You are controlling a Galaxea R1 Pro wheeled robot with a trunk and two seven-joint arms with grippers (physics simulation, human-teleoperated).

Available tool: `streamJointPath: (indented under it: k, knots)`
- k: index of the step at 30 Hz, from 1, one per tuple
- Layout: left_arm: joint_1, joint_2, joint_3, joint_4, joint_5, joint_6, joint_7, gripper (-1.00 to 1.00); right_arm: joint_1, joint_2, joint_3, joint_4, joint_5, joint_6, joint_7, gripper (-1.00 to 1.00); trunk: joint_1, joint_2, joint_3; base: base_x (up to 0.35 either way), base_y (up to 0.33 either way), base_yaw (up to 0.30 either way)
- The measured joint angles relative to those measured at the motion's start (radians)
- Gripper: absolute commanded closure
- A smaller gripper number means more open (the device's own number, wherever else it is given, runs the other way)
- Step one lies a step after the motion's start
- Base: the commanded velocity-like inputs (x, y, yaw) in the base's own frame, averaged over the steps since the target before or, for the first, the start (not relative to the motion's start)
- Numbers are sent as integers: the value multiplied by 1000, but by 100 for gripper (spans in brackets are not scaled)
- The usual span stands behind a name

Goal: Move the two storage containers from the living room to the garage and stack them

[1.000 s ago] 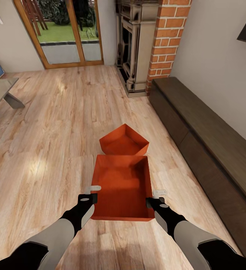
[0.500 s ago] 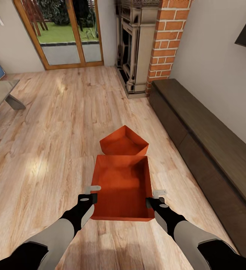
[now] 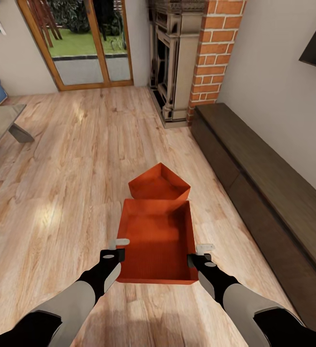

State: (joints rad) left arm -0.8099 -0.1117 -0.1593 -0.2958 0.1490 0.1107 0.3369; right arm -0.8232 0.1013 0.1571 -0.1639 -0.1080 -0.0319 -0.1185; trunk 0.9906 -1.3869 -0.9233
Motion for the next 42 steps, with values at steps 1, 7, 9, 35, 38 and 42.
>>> streamJointPath:
  k: [1, 7, 9, 35, 38, 42]
  knots:
    - [0, 0, -1, 0, 1, -1, 0, 100, 0, 0, 2, 0, -1, 0, -1, 100, -4, 7, 3, 0, 0, 0]
    - [0, 0, -1, 0, 1, -1, 0, 100, 0, 0, 4, 0, -3, -1, -2, 100, -27, 49, 22, 0, 0, 0]
    - [0, 0, 0, 1, 2, -1, 0, 100, 0, 0, 4, -1, -2, 0, -2, 100, -35, 63, 28, 0, 0, 0]
    - [1, 1, -9, 4, 20, -1, 3, 100, -1, 0, 3, -3, 3, 11, 0, 100, -134, 245, 133, 0, 0, 0]
    - [1, 2, -9, 4, 20, -1, 3, 100, -1, 0, 3, -3, 3, 11, 0, 100, -146, 266, 147, 0, 0, 0]
    - [1, 2, -9, 4, 20, -1, 3, 100, -1, 0, 3, -3, 3, 11, 0, 100, -161, 294, 166, 0, 0, 0]
